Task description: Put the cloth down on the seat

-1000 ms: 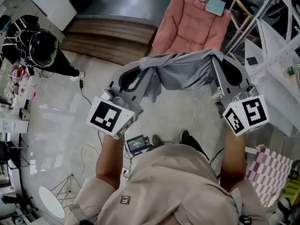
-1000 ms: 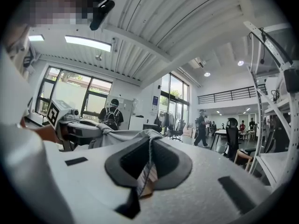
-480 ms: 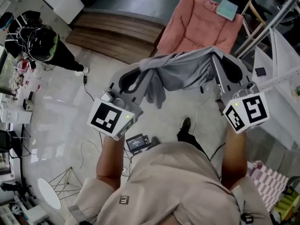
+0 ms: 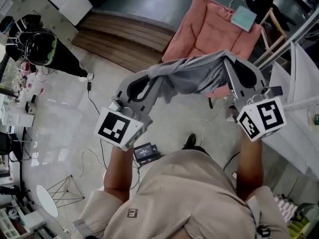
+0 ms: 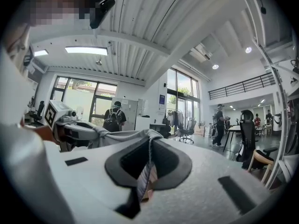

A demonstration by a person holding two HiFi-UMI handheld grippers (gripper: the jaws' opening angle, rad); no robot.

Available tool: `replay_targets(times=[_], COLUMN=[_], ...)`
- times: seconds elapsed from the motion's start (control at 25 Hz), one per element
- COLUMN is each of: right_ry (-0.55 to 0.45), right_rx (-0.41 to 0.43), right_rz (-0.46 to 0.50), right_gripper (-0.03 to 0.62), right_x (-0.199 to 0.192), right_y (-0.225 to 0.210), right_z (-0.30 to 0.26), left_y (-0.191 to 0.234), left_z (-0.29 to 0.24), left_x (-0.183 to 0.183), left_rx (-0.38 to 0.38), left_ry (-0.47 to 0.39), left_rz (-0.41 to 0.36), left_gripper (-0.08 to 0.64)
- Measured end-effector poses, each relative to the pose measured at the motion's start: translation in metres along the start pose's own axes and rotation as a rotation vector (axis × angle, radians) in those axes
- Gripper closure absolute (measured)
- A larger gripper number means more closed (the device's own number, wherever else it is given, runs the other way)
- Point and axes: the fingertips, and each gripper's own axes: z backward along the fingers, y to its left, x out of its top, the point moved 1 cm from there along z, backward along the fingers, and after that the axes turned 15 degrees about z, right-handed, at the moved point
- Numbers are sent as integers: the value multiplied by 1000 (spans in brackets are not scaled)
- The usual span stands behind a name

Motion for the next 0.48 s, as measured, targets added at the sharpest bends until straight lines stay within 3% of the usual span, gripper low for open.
replay_targets(times=[0.24,0.48], right_ry=[-4,-5], right_rx=[14,27], right_rz=[-19,-36], right_gripper=[588,588], right_x=[-34,-50], right_y=[-67,-96], right_z=[-5,-9], left_y=[-13,-17], left_z=[-76,-106], left_x=[0,-3], left_rx=[14,44], left_ry=[-12,18], left_rz=[-3,3], left_gripper=[526,527])
